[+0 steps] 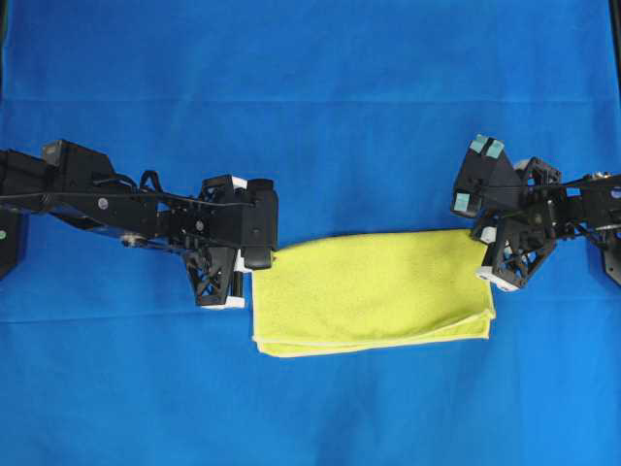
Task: Fold the yellow towel.
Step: 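Pinch the folded towel's left and right ends with both grippers, then lift the towel and rotate it to vertical, right gripper moving up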
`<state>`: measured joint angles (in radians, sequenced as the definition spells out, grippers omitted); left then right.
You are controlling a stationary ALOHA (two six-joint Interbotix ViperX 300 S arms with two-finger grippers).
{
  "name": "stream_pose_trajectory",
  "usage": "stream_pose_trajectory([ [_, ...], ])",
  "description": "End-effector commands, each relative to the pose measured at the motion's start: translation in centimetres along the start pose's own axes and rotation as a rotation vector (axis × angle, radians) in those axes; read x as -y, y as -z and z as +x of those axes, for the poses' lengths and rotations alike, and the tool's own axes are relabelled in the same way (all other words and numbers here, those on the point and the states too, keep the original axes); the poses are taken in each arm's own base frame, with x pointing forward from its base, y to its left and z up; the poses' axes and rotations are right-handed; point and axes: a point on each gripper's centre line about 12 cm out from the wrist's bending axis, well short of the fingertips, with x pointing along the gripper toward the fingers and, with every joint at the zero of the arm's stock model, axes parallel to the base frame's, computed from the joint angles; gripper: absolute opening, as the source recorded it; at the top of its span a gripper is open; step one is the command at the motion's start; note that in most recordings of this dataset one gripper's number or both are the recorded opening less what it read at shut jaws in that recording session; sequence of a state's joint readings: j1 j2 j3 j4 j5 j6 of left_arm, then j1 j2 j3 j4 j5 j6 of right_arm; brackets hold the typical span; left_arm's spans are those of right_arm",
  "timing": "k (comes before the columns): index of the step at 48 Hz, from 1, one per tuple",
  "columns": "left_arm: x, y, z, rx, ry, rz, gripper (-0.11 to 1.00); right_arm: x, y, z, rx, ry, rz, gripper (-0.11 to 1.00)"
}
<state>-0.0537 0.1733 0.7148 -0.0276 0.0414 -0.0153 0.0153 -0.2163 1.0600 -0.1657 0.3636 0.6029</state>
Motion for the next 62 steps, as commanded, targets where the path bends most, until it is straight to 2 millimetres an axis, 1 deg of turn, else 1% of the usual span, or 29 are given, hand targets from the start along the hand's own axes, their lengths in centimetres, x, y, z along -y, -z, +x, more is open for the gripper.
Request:
stream_pose_trajectory([
  [1, 0.6, -0.9, -0.5, 0.013, 0.010, 0.005, 0.03, -0.2, -0.3, -0.4, 0.023, -0.013, 0.004, 0.01],
  [6, 0.6, -1.1, -0.7, 0.010, 0.010, -0.006, 0.03, -0.2, -0.4, -0.6, 0.027, -0.014, 0.008, 0.01],
  [10, 0.6, -1.7, -1.2, 0.018, 0.011, -0.006, 0.03, -0.1, -0.4, -0.8, 0.031, -0.016, 0.010, 0.01],
  [17, 0.7, -3.4, -2.8, 0.028, 0.014, -0.009, 0.03, -0.3, -0.8, -1.7, 0.049, -0.022, 0.014, 0.01],
  [25, 0.9, -6.0, -6.2, 0.037, 0.019, -0.003, 0.03, -0.3, -1.9, -4.7, 0.072, -0.012, 0.024, 0.01],
  [30, 1.3, -7.4, -8.5, 0.046, 0.025, 0.002, 0.03, -0.5, -2.7, -7.2, 0.104, -0.015, 0.030, 0.01],
  [38, 1.8, -9.0, -11.2, 0.070, 0.036, 0.013, 0.03, -1.1, -3.9, -11.1, 0.186, -0.048, 0.023, 0.01],
  [39, 1.9, -9.2, -11.7, 0.079, 0.039, 0.015, 0.03, -1.2, -4.0, -11.5, 0.195, -0.052, 0.020, 0.01],
  [43, 2.1, -9.8, -12.9, 0.111, 0.044, 0.022, 0.03, -1.3, -4.3, -12.7, 0.231, -0.067, 0.017, 0.01],
  [45, 2.1, -9.9, -13.1, 0.119, 0.044, 0.023, 0.03, -1.3, -4.3, -12.9, 0.240, -0.069, 0.013, 0.01],
  [55, 2.2, -9.8, -13.2, 0.128, 0.046, 0.025, 0.03, -1.2, -4.7, -12.5, 0.251, -0.050, 0.001, 0.01],
  [62, 2.6, -10.1, -13.2, 0.172, 0.055, 0.037, 0.03, -0.2, -5.1, -12.1, 0.250, 0.008, 0.027, 0.01],
])
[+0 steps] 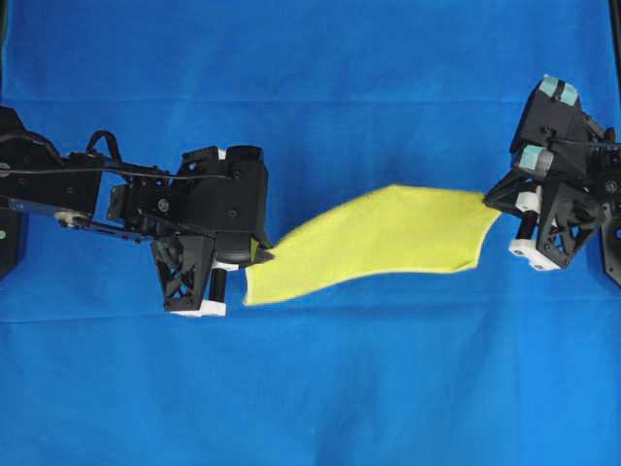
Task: Fold the yellow towel.
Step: 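Lift the towel and rotate it to vertical, right gripper moving up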
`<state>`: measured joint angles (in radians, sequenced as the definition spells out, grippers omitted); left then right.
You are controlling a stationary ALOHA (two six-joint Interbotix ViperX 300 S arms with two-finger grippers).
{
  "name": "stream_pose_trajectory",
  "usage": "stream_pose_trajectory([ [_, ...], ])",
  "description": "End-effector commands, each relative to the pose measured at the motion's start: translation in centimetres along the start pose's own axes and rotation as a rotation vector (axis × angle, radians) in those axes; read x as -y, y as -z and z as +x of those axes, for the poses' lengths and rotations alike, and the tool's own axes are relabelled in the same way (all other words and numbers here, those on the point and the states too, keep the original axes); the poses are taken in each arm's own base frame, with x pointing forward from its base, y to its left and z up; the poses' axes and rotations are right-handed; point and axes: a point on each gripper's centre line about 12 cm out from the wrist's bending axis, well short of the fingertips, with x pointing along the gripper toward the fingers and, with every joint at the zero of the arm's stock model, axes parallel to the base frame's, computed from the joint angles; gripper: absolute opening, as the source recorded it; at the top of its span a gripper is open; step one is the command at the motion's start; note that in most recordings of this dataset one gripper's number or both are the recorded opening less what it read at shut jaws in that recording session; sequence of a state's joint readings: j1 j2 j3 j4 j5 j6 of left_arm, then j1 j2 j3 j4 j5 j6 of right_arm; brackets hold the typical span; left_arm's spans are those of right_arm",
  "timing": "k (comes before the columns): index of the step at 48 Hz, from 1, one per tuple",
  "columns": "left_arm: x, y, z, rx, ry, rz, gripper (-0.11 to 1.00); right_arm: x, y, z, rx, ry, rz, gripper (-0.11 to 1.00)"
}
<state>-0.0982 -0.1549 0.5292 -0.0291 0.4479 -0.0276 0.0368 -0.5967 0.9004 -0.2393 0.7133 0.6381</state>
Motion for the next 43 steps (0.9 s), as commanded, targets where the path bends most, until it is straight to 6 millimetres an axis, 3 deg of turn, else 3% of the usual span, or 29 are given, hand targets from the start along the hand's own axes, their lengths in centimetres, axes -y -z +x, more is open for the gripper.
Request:
stream_pose_trajectory([
  [1, 0.6, -1.2, -0.9, 0.078, 0.012, 0.018, 0.03, 0.5, -1.2, -0.3, 0.029, 0.035, 0.019, 0.01],
  [9, 1.8, -2.2, 0.1, 0.179, 0.038, 0.043, 0.03, 3.5, -2.3, 0.0, 0.051, 0.171, 0.054, 0.01],
  [22, 3.9, -4.5, 3.8, 0.283, 0.073, 0.074, 0.03, 8.3, -5.3, 0.9, 0.117, 0.311, 0.118, 0.01],
  [35, 5.8, -8.2, 6.5, 0.338, 0.088, 0.143, 0.03, 9.8, -9.4, 2.7, 0.194, 0.314, 0.101, 0.01],
  [43, 6.5, -9.5, 7.3, 0.352, 0.084, 0.225, 0.03, 10.0, -11.9, 3.9, 0.209, 0.318, 0.073, 0.01],
])
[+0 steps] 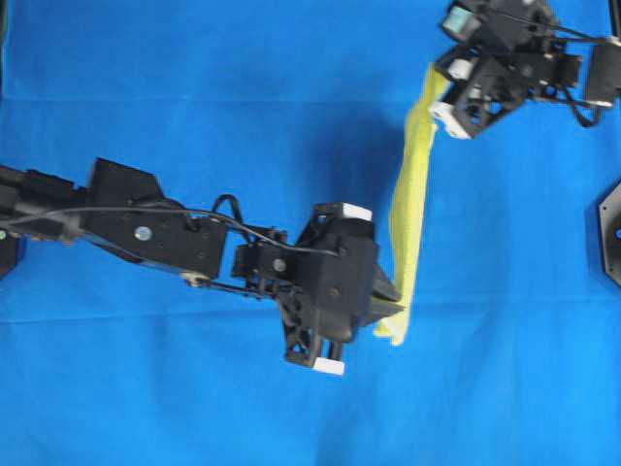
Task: Fold the yellow towel.
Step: 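Lift the towel and rotate it to vertical, right gripper moving up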
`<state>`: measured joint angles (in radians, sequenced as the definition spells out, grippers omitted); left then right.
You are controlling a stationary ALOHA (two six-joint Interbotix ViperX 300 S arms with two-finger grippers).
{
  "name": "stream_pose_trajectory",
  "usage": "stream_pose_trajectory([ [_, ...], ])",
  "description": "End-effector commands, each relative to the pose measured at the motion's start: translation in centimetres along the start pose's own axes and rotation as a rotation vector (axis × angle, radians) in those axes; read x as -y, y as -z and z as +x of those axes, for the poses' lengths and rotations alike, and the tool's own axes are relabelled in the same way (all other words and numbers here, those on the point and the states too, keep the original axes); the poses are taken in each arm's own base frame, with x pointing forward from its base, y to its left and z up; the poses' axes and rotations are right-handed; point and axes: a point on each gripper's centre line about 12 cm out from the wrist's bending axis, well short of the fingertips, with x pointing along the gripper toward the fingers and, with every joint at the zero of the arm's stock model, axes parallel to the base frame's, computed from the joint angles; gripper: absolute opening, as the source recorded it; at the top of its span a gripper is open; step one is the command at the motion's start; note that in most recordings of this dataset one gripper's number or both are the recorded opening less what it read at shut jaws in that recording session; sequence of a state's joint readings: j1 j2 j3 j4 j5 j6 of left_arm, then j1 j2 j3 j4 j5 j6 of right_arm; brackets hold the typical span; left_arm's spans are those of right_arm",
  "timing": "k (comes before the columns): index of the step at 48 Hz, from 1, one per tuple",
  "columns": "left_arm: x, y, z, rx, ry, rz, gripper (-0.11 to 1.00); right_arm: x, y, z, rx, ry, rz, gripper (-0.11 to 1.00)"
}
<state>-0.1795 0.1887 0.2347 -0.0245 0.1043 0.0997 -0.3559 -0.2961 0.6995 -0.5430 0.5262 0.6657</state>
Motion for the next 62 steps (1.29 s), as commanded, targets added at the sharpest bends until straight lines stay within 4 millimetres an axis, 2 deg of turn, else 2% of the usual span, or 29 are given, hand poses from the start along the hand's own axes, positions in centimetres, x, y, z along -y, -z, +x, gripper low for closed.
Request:
stream_pose_trajectory([
  [1, 2.0, -2.5, -0.5, 0.063, 0.034, 0.044, 0.03, 0.5, -2.1, 0.3, 0.037, 0.018, 0.005, 0.01],
  [7, 2.0, -2.4, -0.3, 0.060, 0.034, 0.052, 0.03, 0.2, -3.0, 0.9, 0.040, 0.017, 0.001, 0.01],
  [18, 2.1, -2.1, 0.2, 0.057, 0.034, 0.057, 0.03, 0.4, -2.7, 0.8, 0.033, 0.025, -0.002, 0.01],
  [27, 2.1, -3.2, 1.7, 0.112, 0.027, 0.079, 0.03, 1.7, -0.9, -0.4, 0.012, 0.052, 0.014, 0.01],
  [35, 2.0, -4.6, 3.8, 0.166, 0.019, 0.088, 0.03, 2.9, 1.1, -2.4, 0.031, 0.060, 0.038, 0.01],
  [43, 1.5, -4.9, 5.9, 0.172, 0.010, 0.085, 0.03, 3.4, 2.6, -3.5, 0.038, 0.059, 0.044, 0.01],
  [48, 1.4, -4.1, 6.3, 0.154, 0.009, 0.081, 0.03, 3.3, 3.2, -3.0, 0.014, 0.062, 0.030, 0.01],
  [53, 1.1, -2.3, 6.3, 0.126, 0.006, 0.069, 0.03, 3.0, 3.2, -1.9, -0.008, 0.060, 0.021, 0.01],
  [62, 1.3, 0.9, 5.5, 0.113, 0.007, 0.036, 0.03, 1.4, 1.8, 1.4, -0.004, 0.005, -0.006, 0.01],
])
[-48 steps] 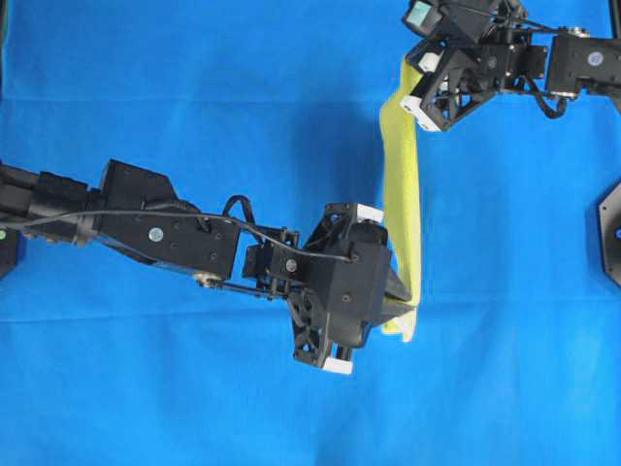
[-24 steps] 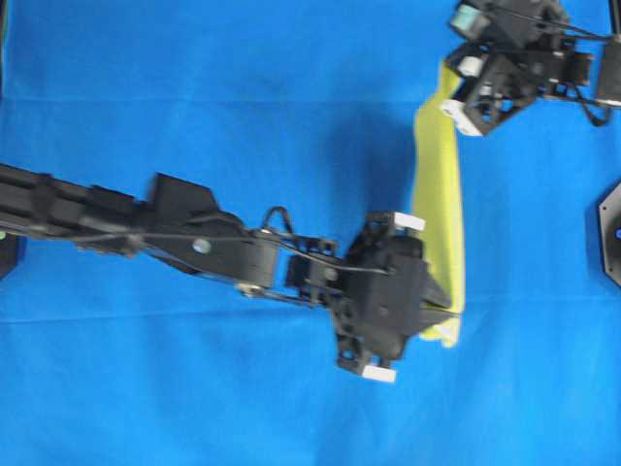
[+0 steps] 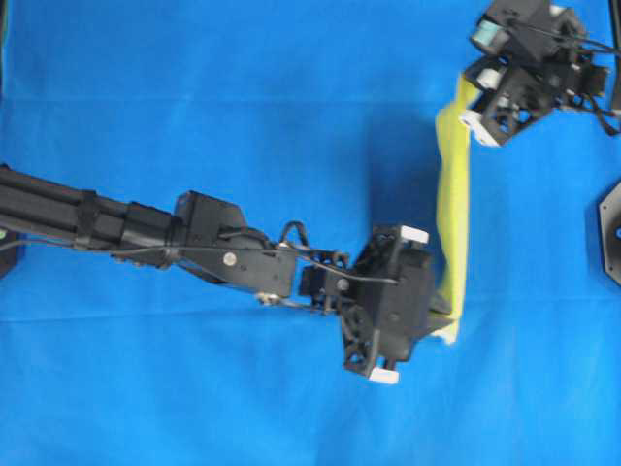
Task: Fold the yellow towel.
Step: 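Lift the towel and rotate it to vertical, right gripper moving up, then lower the towel strip vertically onto the table and release both grippers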
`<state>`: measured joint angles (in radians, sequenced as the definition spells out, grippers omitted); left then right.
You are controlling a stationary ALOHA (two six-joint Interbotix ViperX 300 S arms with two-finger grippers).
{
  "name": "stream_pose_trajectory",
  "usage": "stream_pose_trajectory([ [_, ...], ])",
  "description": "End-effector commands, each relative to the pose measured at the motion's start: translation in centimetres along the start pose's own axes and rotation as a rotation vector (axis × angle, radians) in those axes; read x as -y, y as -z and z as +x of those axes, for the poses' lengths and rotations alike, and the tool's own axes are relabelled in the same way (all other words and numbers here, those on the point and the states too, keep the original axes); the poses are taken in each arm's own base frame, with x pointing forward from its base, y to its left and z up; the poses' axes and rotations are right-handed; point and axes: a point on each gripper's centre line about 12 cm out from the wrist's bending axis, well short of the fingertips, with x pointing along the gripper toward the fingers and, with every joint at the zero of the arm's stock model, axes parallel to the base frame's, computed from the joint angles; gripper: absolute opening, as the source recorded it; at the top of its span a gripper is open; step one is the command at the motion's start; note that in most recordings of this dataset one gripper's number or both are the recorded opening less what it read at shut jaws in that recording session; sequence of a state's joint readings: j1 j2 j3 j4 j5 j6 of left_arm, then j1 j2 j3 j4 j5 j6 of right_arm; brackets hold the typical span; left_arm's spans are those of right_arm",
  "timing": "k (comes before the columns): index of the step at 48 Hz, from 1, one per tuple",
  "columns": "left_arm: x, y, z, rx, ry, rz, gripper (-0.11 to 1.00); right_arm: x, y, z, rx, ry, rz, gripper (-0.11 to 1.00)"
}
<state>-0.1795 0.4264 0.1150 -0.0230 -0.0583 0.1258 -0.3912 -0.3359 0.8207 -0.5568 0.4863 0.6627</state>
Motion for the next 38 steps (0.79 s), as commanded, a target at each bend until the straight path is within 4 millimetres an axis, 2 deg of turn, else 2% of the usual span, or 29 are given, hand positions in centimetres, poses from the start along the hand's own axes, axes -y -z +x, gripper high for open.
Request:
stream_pose_trajectory([
  [1, 1.2, -1.8, -2.1, 0.069, 0.015, 0.008, 0.03, -0.3, -2.1, 1.2, 0.045, -0.020, -0.001, 0.01],
  [11, 2.4, 0.8, -4.3, 0.040, 0.036, 0.003, 0.03, -2.3, -4.5, 5.3, 0.052, -0.068, -0.015, 0.01],
  [18, 3.0, 2.7, -5.9, -0.002, 0.049, -0.028, 0.03, -3.4, -5.6, 7.0, 0.049, -0.081, -0.026, 0.01],
  [28, 2.9, 4.2, -6.9, -0.035, 0.047, -0.083, 0.03, -4.1, -6.0, 8.1, 0.040, -0.087, -0.035, 0.01],
  [38, 2.6, 3.8, -6.7, -0.026, 0.042, -0.087, 0.03, -4.8, -5.7, 8.2, 0.045, -0.106, -0.052, 0.01],
])
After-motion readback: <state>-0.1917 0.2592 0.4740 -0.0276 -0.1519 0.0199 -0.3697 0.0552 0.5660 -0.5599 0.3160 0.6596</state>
